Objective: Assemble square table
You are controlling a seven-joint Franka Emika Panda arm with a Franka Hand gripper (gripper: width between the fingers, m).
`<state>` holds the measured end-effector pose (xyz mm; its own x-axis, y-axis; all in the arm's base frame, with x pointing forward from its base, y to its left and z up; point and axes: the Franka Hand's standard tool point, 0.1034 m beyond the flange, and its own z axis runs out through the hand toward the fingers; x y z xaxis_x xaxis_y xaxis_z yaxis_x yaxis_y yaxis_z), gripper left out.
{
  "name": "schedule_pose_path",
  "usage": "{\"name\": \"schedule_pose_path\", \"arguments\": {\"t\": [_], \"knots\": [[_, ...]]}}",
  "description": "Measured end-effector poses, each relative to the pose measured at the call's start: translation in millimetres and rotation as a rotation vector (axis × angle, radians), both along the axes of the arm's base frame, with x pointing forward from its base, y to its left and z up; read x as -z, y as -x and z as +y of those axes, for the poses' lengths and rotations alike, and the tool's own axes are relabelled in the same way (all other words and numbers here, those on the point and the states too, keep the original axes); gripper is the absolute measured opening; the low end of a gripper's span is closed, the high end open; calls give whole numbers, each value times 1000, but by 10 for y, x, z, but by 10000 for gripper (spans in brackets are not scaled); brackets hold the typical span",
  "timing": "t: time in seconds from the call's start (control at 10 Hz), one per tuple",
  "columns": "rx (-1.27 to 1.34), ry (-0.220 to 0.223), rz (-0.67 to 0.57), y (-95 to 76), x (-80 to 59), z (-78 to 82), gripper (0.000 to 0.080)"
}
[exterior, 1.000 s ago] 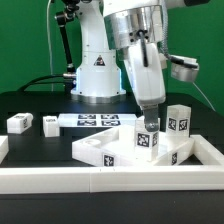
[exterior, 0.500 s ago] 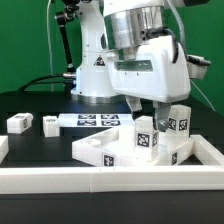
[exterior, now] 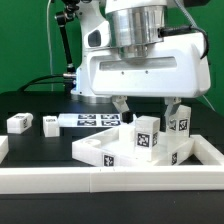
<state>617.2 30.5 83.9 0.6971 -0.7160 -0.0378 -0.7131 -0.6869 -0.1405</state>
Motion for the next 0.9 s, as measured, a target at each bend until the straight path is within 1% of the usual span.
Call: {"name": "schedule_pose_path", "arguments": {"t": [0.1,0.3,0.4,0.5,0.6,0.7,0.9], "knots": [[-100,8,-13,0,2,-26,649],[-202,18,-26,2,5,-33,649],[-192,17,-24,2,5,-32,516],[-192,17,-24,2,6,-32,367],[-182,16,-23,1,5,-32,367],[-174,16,-22,1,5,-32,289],[-137,11,-18,1,5,-29,290]]}}
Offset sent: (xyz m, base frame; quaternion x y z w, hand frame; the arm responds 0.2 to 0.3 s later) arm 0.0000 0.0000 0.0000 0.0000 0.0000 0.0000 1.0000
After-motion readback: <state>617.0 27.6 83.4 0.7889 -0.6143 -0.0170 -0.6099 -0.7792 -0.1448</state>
